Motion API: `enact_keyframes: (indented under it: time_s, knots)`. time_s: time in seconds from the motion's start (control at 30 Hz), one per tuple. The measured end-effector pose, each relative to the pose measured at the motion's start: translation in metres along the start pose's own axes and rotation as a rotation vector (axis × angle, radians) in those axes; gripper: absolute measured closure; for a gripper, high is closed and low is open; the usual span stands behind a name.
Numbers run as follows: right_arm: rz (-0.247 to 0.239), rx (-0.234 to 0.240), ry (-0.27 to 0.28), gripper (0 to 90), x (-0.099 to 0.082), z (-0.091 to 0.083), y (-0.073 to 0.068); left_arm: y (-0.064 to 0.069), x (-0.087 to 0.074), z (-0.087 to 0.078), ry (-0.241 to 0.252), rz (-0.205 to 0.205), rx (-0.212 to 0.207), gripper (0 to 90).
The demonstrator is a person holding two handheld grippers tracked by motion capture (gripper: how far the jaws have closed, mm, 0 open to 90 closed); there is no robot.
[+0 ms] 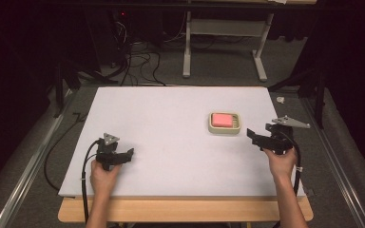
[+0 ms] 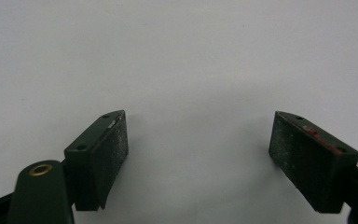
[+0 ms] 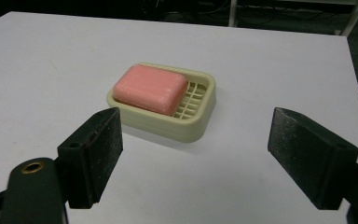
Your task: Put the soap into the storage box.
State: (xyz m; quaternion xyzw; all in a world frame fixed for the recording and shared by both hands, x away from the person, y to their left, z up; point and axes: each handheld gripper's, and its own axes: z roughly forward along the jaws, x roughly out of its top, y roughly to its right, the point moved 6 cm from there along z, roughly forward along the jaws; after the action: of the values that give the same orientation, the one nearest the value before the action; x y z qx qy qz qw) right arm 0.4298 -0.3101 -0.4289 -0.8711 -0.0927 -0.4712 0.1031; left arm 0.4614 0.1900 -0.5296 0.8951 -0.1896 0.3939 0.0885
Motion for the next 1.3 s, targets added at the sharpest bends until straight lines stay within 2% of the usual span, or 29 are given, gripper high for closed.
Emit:
enact_keyframes:
  time_s: [0.77,1.3]
  knots:
    - [-0.018,0.033,-0.005,18.5,-0.014,-0.006,-0.013,0.000,0.000,0.000,0.000,0.000,0.000,20.2]
    - [-0.008,0.062,-0.029,19.1,-0.030,0.001,-0.021,0.000,0.000,0.000,-0.001,0.001,0.001,20.2]
